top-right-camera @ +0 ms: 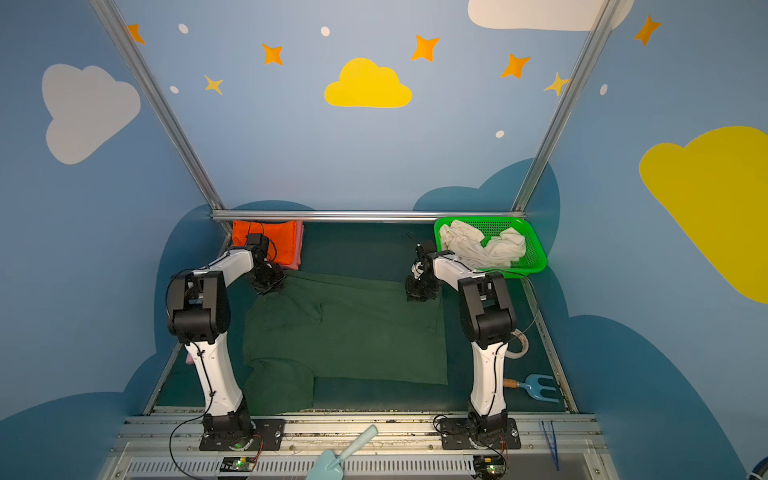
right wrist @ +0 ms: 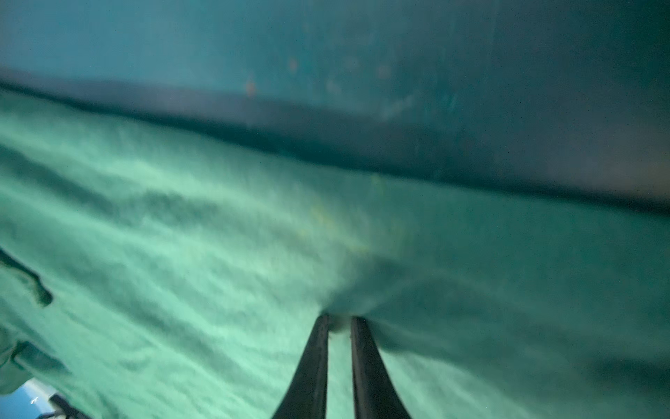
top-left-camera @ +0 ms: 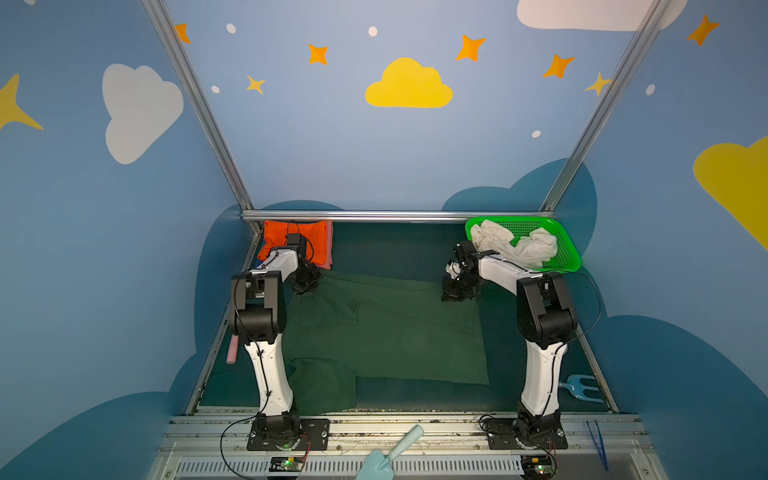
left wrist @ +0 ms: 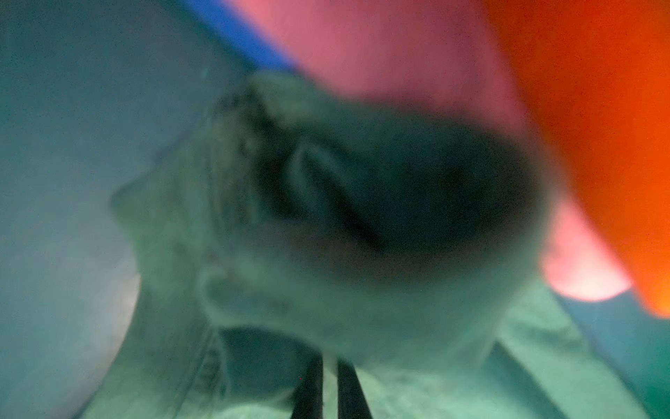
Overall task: Fold and stack the t-shirts
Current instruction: 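Pull the basket-side corner farther from the robot with the right gripper, then release the far corners and move both grippers toward the shirt's near hem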
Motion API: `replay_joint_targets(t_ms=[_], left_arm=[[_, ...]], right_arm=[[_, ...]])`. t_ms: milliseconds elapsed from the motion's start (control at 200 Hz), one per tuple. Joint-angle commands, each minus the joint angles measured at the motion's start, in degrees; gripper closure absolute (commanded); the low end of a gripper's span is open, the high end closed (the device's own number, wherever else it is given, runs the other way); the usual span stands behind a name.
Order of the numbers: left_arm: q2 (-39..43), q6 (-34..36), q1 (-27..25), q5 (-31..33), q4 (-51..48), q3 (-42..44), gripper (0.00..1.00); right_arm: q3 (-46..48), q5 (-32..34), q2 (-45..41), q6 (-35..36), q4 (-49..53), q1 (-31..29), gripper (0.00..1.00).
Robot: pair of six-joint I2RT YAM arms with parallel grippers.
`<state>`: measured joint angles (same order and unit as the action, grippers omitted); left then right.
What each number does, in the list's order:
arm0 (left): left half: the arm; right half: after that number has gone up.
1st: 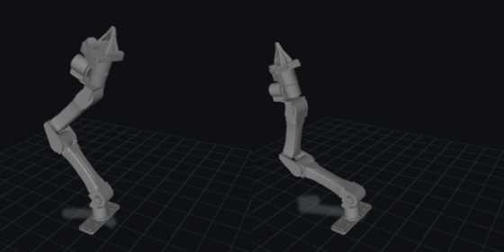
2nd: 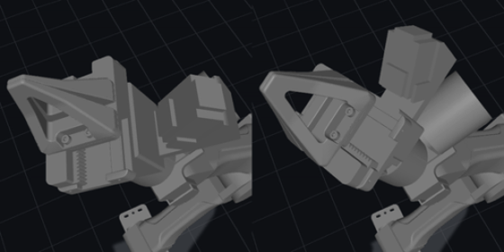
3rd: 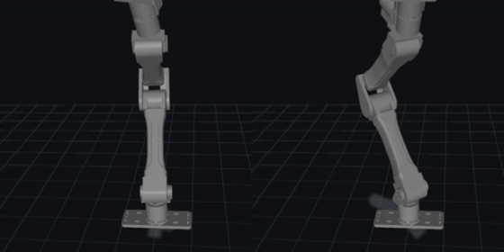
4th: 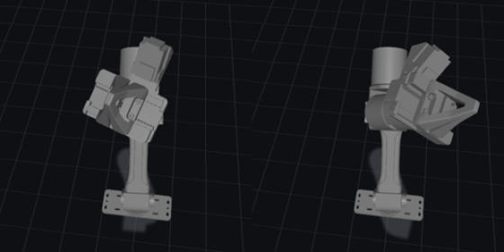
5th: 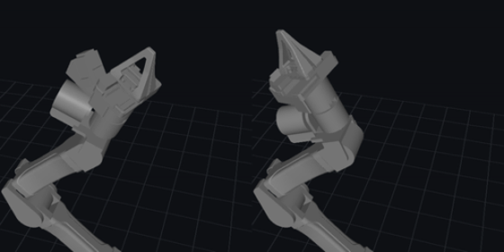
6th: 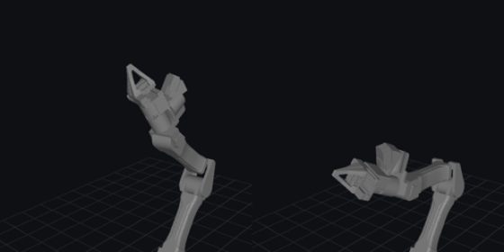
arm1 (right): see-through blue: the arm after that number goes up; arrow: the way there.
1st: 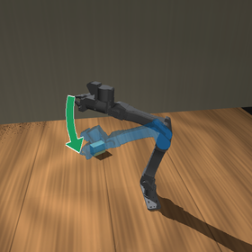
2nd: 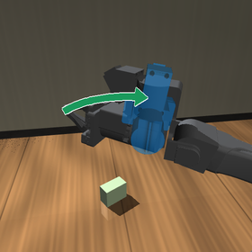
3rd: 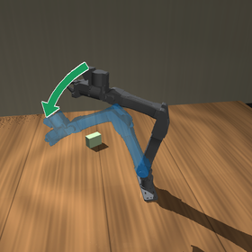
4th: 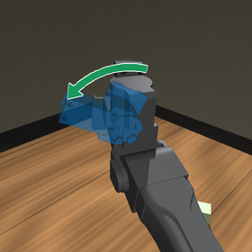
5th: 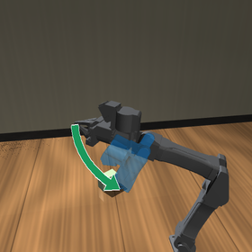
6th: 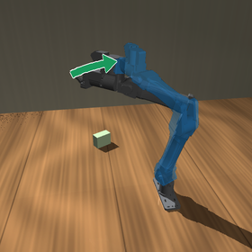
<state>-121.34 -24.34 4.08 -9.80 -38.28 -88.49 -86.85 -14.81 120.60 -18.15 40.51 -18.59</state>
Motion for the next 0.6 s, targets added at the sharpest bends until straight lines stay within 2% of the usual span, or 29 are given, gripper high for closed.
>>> replay_joint_targets(t_ms=[0,305,596], left_arm=[[-5.63,-0.7,0.06,-0.61,-0.37,-2.04,0.89],[-11.47,-0.81,0.42,-1.73,-4.4,-11.03,0.87],[-10.76,0.79,0.41,-4.57,-5.9,-16.74,0.83]], right_arm=[[-3.23,5.1,5.42,-0.66,1.84,-0.24,0.84],[-13.69,6.96,12.25,-0.59,4.96,0.49,0.87],[-21.89,6.3,15.11,2.56,6.25,1.09,0.88]])
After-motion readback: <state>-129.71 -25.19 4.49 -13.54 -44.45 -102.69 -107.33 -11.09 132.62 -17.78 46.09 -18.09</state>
